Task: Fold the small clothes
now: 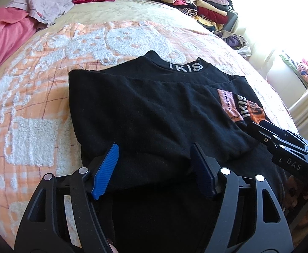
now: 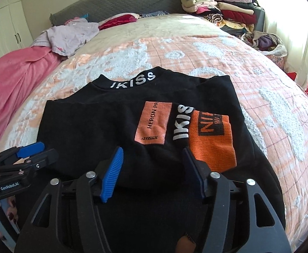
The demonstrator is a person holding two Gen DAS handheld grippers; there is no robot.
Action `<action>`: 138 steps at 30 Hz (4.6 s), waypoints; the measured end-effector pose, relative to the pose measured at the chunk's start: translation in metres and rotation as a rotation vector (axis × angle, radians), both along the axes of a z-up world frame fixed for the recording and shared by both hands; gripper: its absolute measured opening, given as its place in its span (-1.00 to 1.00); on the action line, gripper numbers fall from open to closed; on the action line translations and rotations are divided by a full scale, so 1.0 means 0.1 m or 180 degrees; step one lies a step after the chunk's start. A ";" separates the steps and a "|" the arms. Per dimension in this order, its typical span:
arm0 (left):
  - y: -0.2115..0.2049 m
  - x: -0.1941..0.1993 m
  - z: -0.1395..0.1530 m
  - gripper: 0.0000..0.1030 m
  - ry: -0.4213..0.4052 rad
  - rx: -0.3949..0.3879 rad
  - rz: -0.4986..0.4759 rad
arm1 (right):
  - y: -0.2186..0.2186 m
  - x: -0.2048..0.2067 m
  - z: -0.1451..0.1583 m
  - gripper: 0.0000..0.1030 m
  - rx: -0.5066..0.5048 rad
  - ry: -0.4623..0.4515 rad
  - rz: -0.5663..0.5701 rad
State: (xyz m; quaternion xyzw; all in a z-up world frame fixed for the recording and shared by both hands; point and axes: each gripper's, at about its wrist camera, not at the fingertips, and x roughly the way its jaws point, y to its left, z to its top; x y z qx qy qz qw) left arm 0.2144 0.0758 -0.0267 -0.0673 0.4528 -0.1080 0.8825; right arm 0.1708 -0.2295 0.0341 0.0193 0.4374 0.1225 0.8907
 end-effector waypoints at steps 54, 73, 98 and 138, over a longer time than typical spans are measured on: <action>0.24 -0.83 0.67 0.81 -0.0692 0.0018 0.0315 | -0.48 -0.87 0.79 0.91 0.0299 -0.0589 -0.0277; 0.22 -1.43 0.72 0.81 -0.0802 -0.0143 0.0508 | -0.67 -1.16 0.98 0.91 0.0388 -0.0677 -0.0265; 0.22 -1.81 0.45 0.81 -0.0550 0.0118 0.0621 | -0.91 -1.45 0.87 0.91 0.0234 -0.0602 -0.0220; 0.29 -2.06 -0.13 0.81 0.0013 -0.0027 0.0503 | -1.37 -1.63 0.08 0.91 -0.0100 -0.0041 -0.0353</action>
